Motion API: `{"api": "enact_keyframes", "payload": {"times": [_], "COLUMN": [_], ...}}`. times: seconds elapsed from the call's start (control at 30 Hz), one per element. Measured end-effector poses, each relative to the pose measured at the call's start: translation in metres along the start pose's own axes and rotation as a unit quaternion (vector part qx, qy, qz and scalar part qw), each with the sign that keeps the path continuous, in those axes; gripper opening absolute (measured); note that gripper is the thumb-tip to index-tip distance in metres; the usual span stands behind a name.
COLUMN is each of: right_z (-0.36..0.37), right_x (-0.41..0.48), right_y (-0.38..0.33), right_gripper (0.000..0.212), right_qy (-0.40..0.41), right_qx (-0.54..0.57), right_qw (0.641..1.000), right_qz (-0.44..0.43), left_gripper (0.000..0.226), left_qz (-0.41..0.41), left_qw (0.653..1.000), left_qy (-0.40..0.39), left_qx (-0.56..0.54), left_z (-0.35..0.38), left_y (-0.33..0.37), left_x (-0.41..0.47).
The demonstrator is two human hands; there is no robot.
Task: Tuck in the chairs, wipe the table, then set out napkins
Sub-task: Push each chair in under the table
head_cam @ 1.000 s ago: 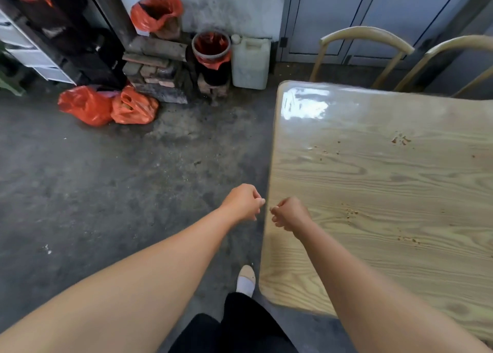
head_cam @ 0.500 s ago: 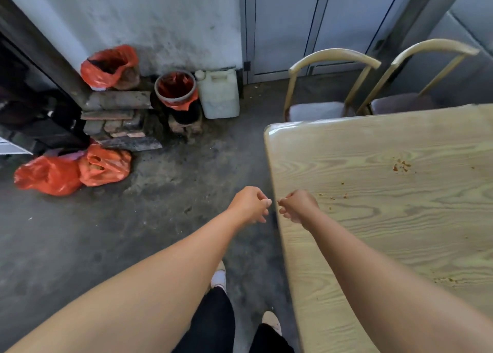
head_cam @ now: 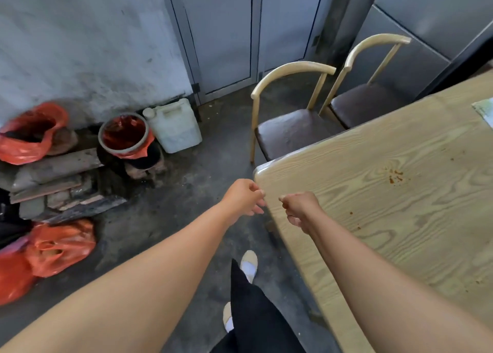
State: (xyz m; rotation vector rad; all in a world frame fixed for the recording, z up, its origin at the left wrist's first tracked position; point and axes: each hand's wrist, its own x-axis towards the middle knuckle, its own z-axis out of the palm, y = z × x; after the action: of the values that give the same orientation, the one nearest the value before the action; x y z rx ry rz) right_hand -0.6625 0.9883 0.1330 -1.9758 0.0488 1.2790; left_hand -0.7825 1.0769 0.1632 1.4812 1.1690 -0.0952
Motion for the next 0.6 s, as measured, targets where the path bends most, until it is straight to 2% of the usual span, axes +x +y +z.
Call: {"api": "enact_keyframes", "payload": {"times": [0.2,0.37,0.6], "right_z": [0.015,0.035,0.057], "right_x": [0.046,0.082,0.127], "right_y": [-0.062,-0.124,-0.204], "right_gripper": [0.015,0.026,0.027], "right_qy": [0.016,0.016,0.036], "right_qx": [0.038,0.059,0.062], "right_qw": [0.999,0.997,0.995], "right_qz": [0.028,0.054,0.069], "left_gripper": [0.014,0.014,0.013], "left_qz": [0.012,-0.004,0.006], "left_qw": [0.999,0.996,0.992], "left_qy": [0.0,-0.026,-0.046], "left_qx": [0.05,0.086,0.114], "left_z": [-0.045,-0.077,-0.116], "left_y": [0.043,0.081,0.13], "left_x": [0.083,0.144,0.212]}}
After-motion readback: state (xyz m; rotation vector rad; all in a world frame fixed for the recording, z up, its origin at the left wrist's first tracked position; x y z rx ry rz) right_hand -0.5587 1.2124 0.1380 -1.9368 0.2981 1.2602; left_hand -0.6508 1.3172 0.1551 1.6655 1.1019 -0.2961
